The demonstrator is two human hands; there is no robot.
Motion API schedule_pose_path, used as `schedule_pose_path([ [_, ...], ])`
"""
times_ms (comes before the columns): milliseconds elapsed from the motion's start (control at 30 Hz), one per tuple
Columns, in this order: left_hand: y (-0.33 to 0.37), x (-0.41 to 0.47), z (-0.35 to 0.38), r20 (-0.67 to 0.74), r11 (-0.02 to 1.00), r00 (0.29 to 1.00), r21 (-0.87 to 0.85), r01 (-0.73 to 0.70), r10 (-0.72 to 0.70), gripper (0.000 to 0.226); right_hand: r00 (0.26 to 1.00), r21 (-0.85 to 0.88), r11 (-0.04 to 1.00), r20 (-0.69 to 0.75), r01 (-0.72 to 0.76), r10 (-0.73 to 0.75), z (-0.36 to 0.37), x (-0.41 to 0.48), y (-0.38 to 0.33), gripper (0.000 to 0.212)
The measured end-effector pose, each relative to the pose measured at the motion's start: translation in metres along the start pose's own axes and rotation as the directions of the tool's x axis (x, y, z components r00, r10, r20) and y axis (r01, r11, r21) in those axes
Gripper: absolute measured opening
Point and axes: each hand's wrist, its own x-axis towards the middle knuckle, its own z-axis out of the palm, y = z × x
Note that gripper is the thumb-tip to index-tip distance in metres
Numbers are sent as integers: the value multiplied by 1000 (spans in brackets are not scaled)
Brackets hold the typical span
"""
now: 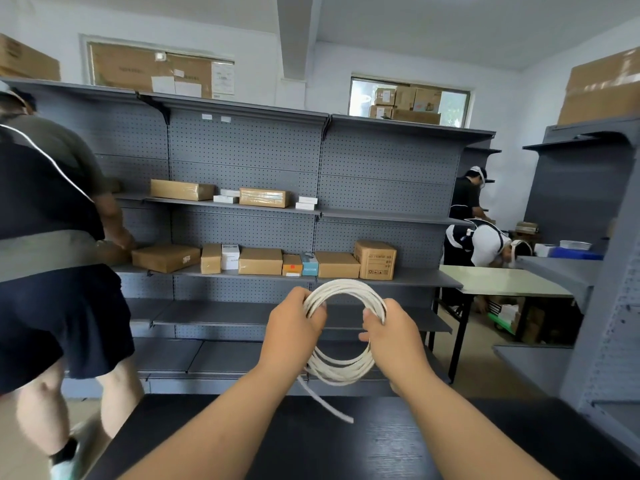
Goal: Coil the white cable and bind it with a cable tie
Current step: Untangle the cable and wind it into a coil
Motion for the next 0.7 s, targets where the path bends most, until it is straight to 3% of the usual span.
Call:
schedule_pose_path([
  [100, 6, 0, -2, -4, 999, 999, 41, -34, 34, 15, 994, 172, 979, 47, -106, 99, 0, -2, -1, 12],
  [167, 9, 2, -5, 6, 986, 994, 130, -107, 107, 14, 992, 181, 978, 86, -107, 93, -3, -2, -2, 6],
  [300, 18, 4, -8, 178, 862, 944, 387, -327, 278, 5, 988, -75, 990, 101, 121, -114, -13, -2, -8, 14],
  [400, 23, 1, -8, 331, 723, 873, 493, -484, 359, 11, 944, -280, 913, 230, 296, -236, -13, -4, -12, 14],
  [467, 22, 0, -8, 360, 683, 852, 513, -520, 379, 18, 926, -390, 848, 264, 360, -271, -12, -7, -13, 12],
  [600, 18, -1, -6, 275, 807, 900, 405, -429, 340, 17, 944, -429, 842, 172, 328, -280, -9, -8, -10, 13],
  [700, 9, -3, -6, 187, 892, 948, 331, -309, 259, 11, 978, -356, 911, 82, 208, -192, -11, -6, -4, 7],
])
